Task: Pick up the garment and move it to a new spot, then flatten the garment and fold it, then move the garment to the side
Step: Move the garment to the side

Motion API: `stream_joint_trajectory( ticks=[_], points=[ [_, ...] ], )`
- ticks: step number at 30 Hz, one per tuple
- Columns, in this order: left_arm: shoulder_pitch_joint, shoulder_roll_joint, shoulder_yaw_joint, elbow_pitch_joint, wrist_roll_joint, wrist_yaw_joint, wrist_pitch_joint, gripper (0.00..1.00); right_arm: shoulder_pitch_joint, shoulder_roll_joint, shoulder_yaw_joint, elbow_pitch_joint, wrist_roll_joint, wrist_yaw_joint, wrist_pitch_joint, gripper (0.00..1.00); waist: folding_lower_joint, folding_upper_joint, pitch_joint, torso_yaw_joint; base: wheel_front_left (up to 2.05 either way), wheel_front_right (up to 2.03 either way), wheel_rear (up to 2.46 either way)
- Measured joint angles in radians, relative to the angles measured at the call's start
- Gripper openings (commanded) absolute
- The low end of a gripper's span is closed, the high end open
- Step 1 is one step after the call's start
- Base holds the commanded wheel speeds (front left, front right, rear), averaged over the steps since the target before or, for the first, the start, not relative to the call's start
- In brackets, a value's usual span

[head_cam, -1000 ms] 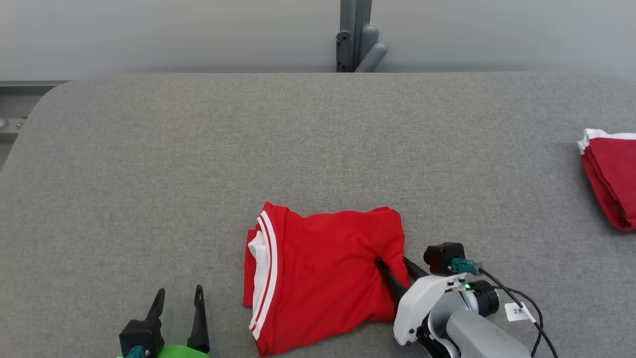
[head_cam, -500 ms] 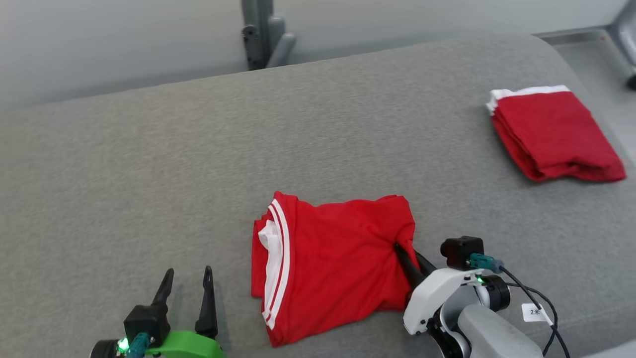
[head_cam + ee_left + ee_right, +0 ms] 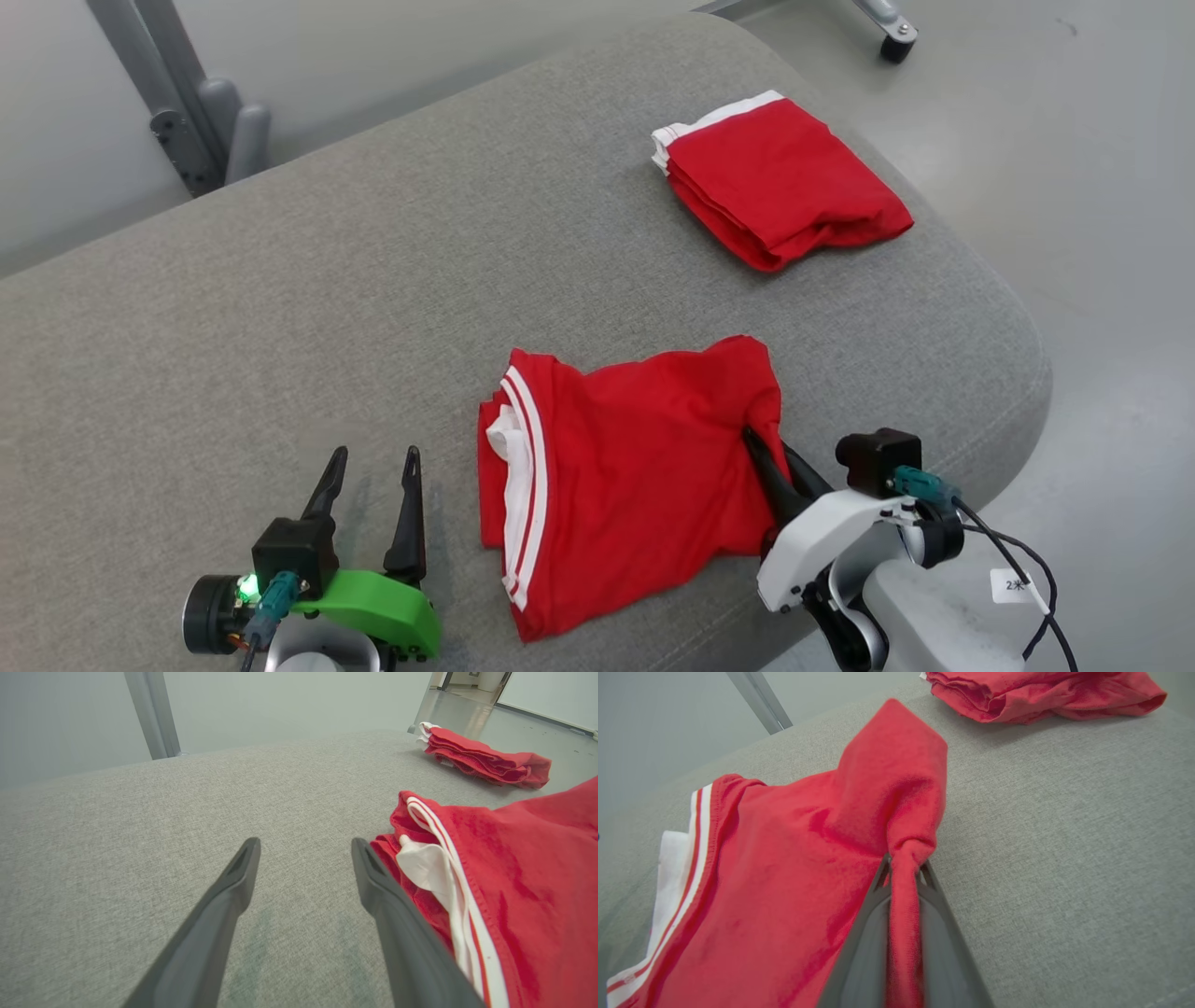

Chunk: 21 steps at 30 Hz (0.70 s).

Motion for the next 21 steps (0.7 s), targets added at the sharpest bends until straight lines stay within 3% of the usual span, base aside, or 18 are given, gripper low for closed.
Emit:
stream_joint_trajectory(
  ticks=[4,9,15,20,21],
  points=[
    [0.002,0.0,0.012,-0.001,0.006,0.0,0.0,1.0,-0.017,0.006,0.004,-0.012,-0.012,0.0,0.0,0.0,0.0,0.0,0.025,-0.03,0.0,0.0,0.0],
    [-0.013,0.0,0.021,-0.01,0.044,-0.005,0.0,1.0,-0.16,-0.023,-0.018,-0.026,-0.089,0.0,0.0,0.0,0.0,0.0,0.047,-0.01,0.0,0.0,0.0],
    [-0.08,0.002,0.033,-0.026,0.091,-0.023,0.0,1.0,-0.425,-0.149,-0.139,0.103,-0.205,0.0,0.0,0.0,0.0,0.0,0.106,0.065,0.0,0.0,0.0],
    [-0.123,0.002,0.022,-0.046,0.111,-0.036,0.0,1.0,-0.535,-0.306,-0.294,0.277,-0.294,0.0,0.0,0.0,0.0,0.0,0.16,0.154,0.0,0.0,0.0],
    [-0.124,0.002,0.023,-0.047,0.112,-0.036,0.0,1.0,-0.546,-0.331,-0.325,0.317,-0.323,0.0,0.0,0.41,0.0,0.0,0.17,0.173,0.0,0.0,0.0]
  ],
)
